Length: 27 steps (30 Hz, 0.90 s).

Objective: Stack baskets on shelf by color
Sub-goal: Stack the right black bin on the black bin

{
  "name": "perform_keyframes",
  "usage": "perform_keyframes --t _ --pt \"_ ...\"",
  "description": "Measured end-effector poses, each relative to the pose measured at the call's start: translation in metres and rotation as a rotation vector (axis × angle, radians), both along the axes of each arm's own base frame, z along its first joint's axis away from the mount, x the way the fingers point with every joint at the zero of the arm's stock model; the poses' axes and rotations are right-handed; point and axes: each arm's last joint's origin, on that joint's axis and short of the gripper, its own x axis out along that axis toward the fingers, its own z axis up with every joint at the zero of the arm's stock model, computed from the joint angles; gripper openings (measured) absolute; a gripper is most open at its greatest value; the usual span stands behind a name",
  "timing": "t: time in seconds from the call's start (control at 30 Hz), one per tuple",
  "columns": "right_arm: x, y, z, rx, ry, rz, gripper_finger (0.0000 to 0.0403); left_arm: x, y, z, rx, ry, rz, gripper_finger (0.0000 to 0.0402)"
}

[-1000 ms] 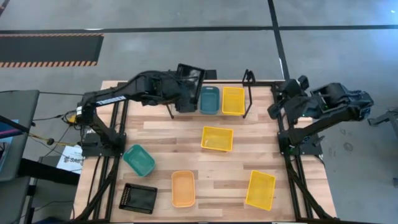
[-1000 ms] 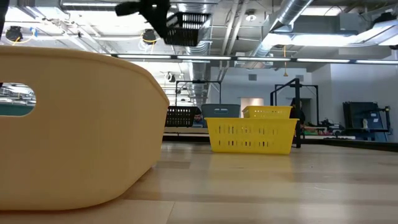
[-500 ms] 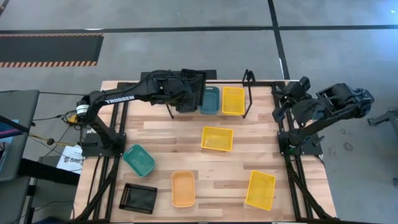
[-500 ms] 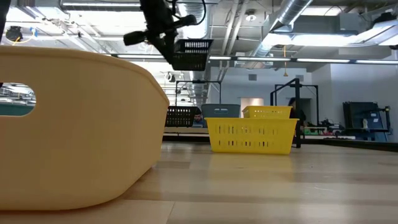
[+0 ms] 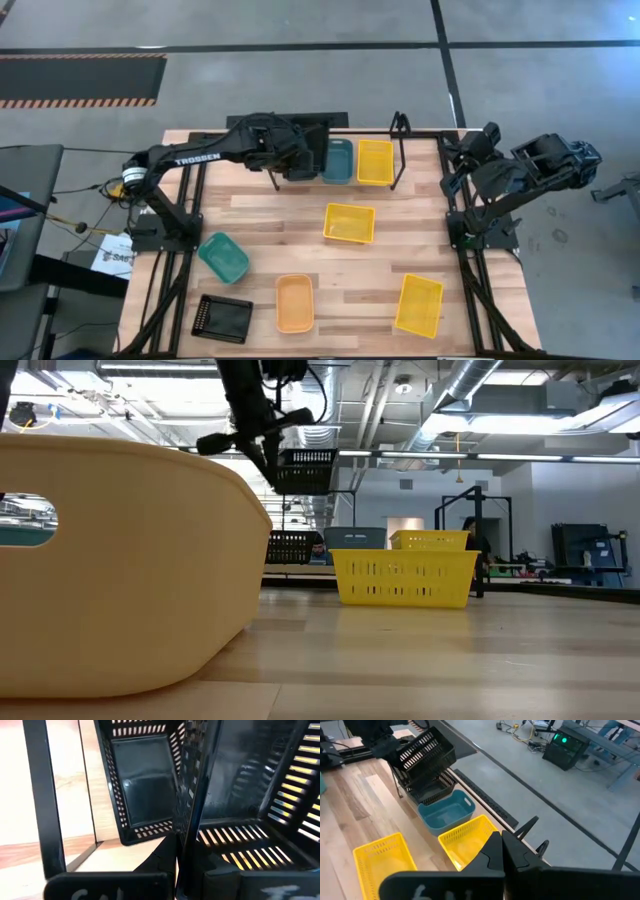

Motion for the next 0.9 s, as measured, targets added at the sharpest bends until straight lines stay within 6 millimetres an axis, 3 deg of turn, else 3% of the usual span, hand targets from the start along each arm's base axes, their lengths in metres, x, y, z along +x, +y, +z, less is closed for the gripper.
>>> perform_keyframes --t 0.9 --pt "0.001 0.000 0.000 -0.001 0.010 0.007 0.0000 -0.010 0.014 -0.053 -0.125 0.005 0.044 0.0000"
